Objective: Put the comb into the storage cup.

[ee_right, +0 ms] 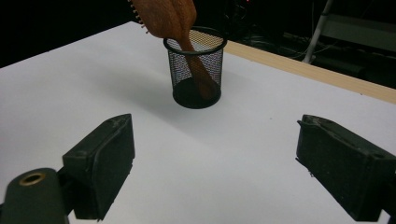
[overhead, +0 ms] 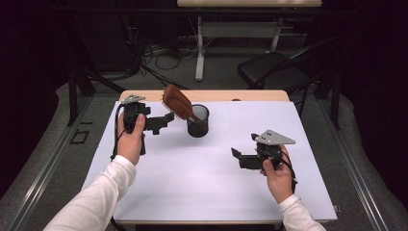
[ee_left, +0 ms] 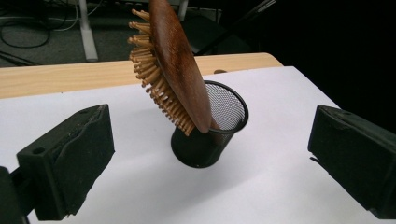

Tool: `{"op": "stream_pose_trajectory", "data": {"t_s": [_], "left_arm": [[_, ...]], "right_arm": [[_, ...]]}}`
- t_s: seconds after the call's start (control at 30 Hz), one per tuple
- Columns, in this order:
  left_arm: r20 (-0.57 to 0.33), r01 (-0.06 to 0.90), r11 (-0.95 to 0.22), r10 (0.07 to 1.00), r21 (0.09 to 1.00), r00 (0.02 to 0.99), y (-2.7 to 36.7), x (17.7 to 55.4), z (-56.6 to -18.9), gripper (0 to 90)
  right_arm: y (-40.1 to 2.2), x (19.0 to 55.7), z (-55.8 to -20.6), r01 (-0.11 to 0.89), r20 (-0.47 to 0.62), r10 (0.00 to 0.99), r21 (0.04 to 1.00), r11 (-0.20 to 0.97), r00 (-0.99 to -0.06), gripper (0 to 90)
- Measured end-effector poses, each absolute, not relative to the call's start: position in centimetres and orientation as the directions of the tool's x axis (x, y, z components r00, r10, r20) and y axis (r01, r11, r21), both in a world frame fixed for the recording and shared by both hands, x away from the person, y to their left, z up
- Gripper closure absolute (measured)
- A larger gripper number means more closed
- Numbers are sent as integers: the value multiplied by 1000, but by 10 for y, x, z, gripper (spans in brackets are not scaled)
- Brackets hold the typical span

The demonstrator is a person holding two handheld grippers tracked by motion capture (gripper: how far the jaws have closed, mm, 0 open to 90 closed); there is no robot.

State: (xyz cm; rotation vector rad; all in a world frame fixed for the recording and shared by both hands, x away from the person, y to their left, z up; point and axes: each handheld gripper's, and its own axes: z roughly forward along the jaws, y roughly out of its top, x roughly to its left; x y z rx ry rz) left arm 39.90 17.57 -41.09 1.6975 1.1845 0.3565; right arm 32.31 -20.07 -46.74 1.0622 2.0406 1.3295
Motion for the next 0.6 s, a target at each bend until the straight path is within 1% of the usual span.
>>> {"op": "stream_pose_trajectory", "data": {"t_s": [0.2,0.6], "left_arm": [[-295,545,-31,815,838,499,180,390,-414,4],[-275,531,-58,805,845,525,194,372,-427,4]], "right_arm": [[-209,321,-468,352,19,820,908,225,-572,112],[-227,316,-474,374,22,840,901,218,-542,112]]}}
